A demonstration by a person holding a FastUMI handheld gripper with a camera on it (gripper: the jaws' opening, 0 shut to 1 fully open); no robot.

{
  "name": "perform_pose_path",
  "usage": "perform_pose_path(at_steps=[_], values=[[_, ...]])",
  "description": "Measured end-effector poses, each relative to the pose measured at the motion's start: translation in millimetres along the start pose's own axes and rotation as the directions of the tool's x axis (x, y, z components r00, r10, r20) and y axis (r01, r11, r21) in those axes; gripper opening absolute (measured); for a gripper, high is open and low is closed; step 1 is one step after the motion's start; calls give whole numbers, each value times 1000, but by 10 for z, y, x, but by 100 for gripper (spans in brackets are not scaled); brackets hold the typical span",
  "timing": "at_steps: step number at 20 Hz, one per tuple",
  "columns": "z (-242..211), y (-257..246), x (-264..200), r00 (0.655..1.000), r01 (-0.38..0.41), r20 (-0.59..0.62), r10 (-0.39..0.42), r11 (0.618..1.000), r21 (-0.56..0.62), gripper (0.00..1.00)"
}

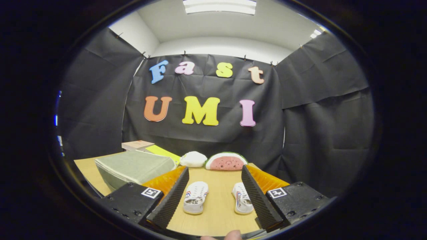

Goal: Open the storage box then place both shoes into the box .Put the left shoe in first, then the right shoe, with the right side of both shoes facing outward in a uniform manner.

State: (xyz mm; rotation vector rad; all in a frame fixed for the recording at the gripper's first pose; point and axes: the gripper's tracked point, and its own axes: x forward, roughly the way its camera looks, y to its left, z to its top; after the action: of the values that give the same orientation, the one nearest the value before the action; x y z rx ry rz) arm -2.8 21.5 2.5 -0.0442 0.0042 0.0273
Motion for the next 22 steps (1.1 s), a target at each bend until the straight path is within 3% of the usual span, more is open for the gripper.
perform_pose_path(at_steps=[7,11,18,22], values=[[255,65,-47,998,8,55,-9,1000,8,100],[245,97,21,1000,11,24,-12,1000,18,100],[160,216,92,1000,-20,2,20,1000,23,100],[18,278,175,996,-76,-44,78,996,43,100]])
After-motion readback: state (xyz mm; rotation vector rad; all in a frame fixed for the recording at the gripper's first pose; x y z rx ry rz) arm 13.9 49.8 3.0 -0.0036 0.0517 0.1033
